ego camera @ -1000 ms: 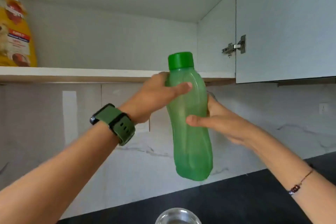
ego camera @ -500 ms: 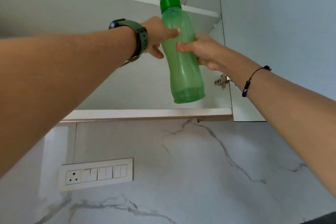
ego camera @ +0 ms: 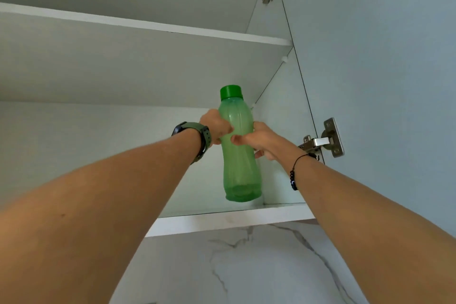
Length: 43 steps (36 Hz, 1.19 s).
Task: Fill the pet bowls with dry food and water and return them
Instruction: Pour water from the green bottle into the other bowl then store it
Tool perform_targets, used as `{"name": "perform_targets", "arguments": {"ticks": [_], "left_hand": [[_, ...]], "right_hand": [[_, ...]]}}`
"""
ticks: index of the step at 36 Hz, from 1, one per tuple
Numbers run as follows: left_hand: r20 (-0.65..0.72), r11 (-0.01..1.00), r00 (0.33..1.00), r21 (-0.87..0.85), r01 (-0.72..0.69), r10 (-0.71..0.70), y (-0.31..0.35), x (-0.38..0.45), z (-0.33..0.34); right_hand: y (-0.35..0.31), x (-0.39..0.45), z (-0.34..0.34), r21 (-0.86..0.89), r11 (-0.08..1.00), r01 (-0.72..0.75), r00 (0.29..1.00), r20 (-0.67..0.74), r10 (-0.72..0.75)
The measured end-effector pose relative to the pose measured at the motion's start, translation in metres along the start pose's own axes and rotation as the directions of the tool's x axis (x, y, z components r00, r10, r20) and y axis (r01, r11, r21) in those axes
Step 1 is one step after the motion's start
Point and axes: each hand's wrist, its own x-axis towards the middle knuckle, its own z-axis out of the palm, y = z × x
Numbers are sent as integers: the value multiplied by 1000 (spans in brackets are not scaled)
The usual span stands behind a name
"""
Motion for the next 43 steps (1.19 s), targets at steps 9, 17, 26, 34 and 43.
{"name": "perform_targets", "arguments": {"ticks": [9, 17, 26, 34, 43], "left_hand": [[117, 997, 993, 69, -16, 8, -34, 39, 41], [181, 996, 980, 45, 80, -87, -32, 32, 52], [222, 991, 971, 116, 62, -87, -18, -6, 33], [145, 999, 989, -1, 34, -34, -4, -81, -19], [0, 997, 999, 62, 40, -40, -51, -199, -129]], "right_hand": [[33, 36, 2, -64, 993, -97, 995, -22, 95], [45, 39, 2, -198, 978, -66, 995, -89, 50], [30, 11, 7, -457, 889, -24, 991, -128, -39], [-12, -61, 32, -482, 868, 123, 947, -205, -247], [-62, -182, 114, -209, 908, 364, 912, -115, -393]]}}
